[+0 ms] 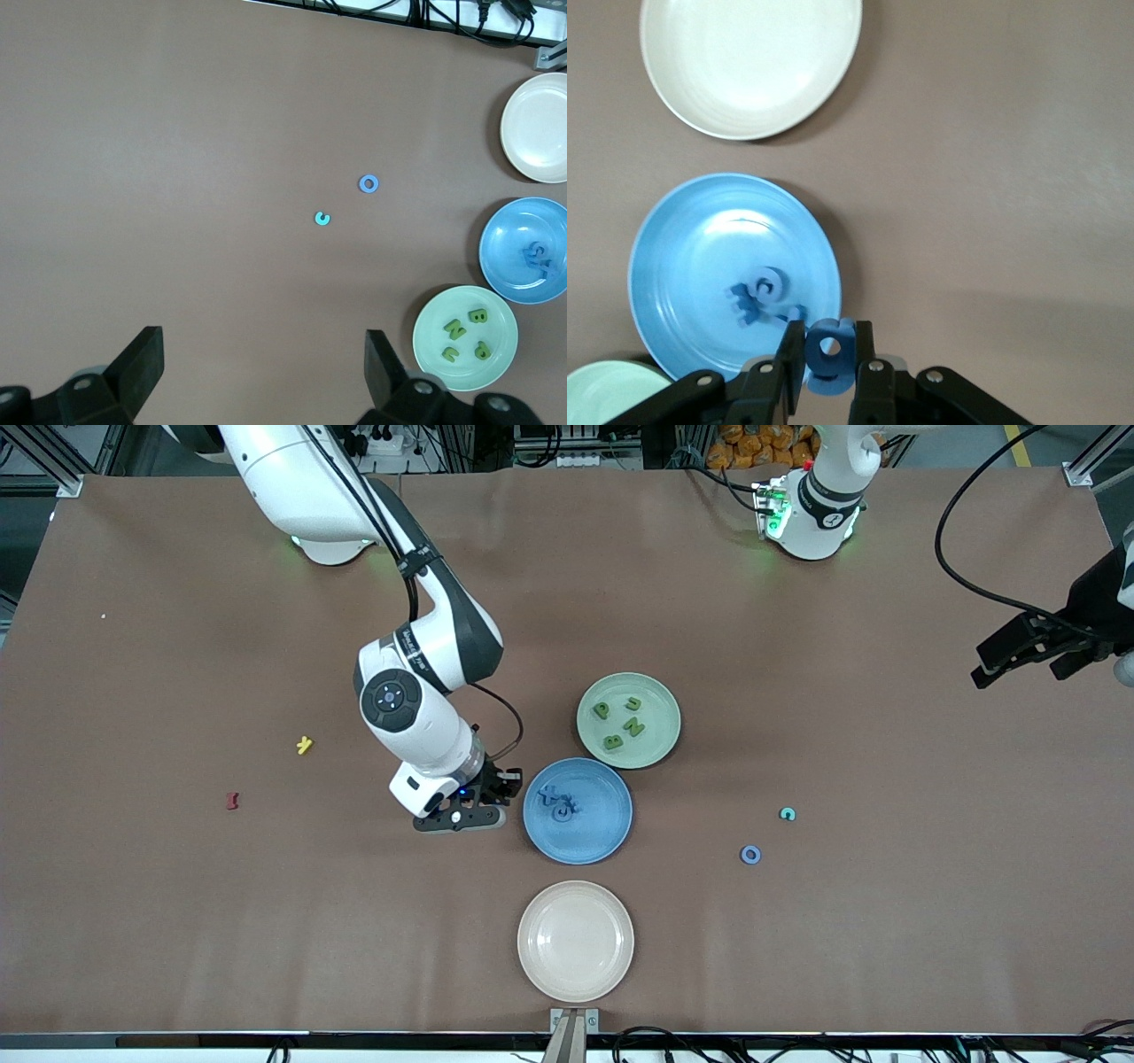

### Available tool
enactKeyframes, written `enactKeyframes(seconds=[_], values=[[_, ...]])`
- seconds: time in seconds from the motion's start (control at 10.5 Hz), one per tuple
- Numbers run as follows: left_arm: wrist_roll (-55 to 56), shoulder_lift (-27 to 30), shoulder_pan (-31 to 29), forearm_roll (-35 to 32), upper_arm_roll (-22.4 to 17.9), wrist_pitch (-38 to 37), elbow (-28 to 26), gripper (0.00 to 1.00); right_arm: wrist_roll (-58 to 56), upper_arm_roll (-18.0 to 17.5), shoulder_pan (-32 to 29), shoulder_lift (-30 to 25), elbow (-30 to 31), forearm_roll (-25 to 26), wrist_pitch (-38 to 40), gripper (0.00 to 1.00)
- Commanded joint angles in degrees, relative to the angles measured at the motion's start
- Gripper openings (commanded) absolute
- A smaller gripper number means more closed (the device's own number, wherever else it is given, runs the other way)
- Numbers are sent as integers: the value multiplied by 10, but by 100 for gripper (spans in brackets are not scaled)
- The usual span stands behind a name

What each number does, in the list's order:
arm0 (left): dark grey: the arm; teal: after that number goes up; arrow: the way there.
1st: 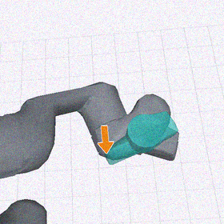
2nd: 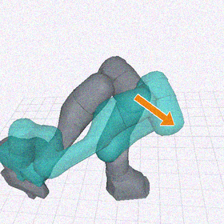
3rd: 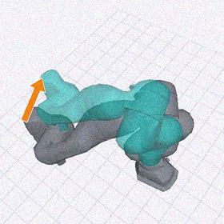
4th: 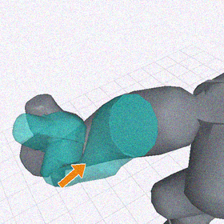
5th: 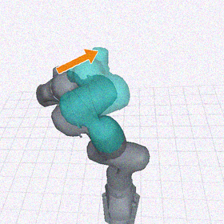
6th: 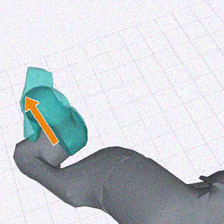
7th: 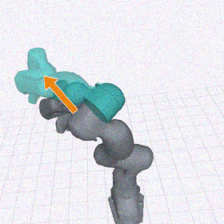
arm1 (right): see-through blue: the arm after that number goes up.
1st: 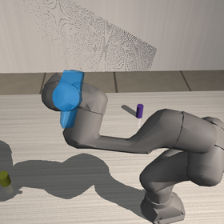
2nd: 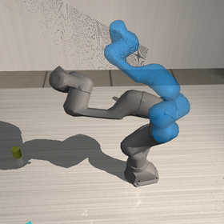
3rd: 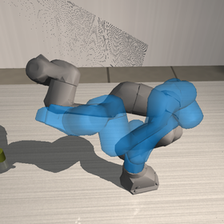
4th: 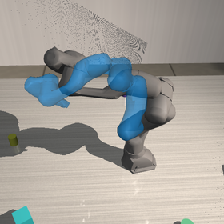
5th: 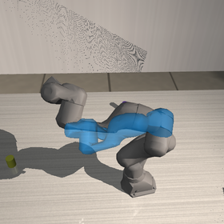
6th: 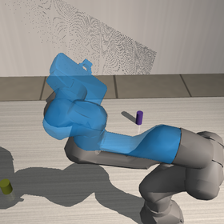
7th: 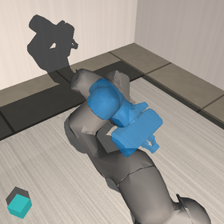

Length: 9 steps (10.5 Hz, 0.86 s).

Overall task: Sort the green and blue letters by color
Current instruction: 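Carry the blue g to the blue plate with the right gripper, then open the right gripper to drop the g onto the blue plate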

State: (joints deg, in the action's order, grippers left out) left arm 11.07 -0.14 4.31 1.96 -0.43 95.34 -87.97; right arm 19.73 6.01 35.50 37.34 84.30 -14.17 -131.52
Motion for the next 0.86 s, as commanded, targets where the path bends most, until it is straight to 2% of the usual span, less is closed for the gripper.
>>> enactKeyframes(seconds=[0.0, 0.29, 0.57, 0.67, 0.76], values=[[-6, 21, -4, -1, 6, -7, -20, 100, 5, -23, 0, 33, -20, -8, -57, 7], [-5, 53, -4, -1, 7, 10, -66, 100, 4, -28, 10, 62, -20, -6, -126, 7], [16, 48, -1, -9, 24, 10, -62, 100, 6, -28, 21, 68, -20, -6, -131, 8], [20, 38, 1, -19, 24, 12, -48, 100, 10, -28, 22, 70, -20, -7, -131, 21], [25, 31, -6, -17, 24, 12, -32, 100, 54, -28, 23, 70, -20, -6, -131, 95]])
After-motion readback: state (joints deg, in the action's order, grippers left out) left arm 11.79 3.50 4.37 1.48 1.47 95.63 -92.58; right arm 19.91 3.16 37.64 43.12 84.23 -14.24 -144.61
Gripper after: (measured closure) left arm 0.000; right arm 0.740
